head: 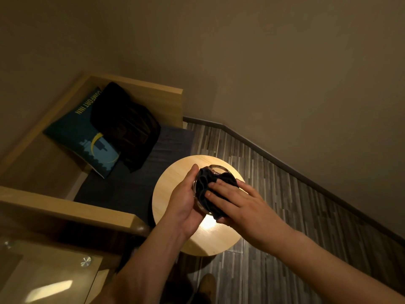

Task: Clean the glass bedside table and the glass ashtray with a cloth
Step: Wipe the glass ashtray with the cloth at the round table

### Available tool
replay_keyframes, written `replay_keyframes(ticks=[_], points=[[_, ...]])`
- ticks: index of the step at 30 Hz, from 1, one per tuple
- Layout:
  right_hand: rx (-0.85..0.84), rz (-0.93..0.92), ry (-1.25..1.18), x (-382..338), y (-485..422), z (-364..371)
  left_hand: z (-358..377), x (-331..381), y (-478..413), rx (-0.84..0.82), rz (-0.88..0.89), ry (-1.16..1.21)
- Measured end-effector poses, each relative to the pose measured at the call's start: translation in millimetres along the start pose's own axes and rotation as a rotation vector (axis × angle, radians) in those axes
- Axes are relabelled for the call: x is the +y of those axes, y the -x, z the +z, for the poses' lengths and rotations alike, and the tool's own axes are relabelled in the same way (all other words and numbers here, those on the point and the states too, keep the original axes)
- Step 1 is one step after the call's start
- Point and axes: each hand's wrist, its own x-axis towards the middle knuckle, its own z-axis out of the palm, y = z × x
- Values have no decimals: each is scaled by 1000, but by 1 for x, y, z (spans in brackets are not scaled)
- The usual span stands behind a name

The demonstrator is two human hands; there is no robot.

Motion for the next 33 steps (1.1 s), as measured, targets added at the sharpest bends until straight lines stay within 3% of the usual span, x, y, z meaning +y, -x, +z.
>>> replay_keyframes(ticks=[4,11,16,20,25,33], points=[[79,59,-73,-11,7,11,-1,-17,-1,33,38,57],[38,5,-79,-4,15,18,-7,-38,5,4,7,188],[111,172,-370,-28,6,12,5,-44,6,13,39,251],[103,256,-378,-43,0,4,6,-46,7,-17,31,294],[-73,97,-414,-10,1,-19,-1,-28,6,-164,-9,332],[-163,-110,-226,23,-2,-65,8,-9,9,-298,-94,305]])
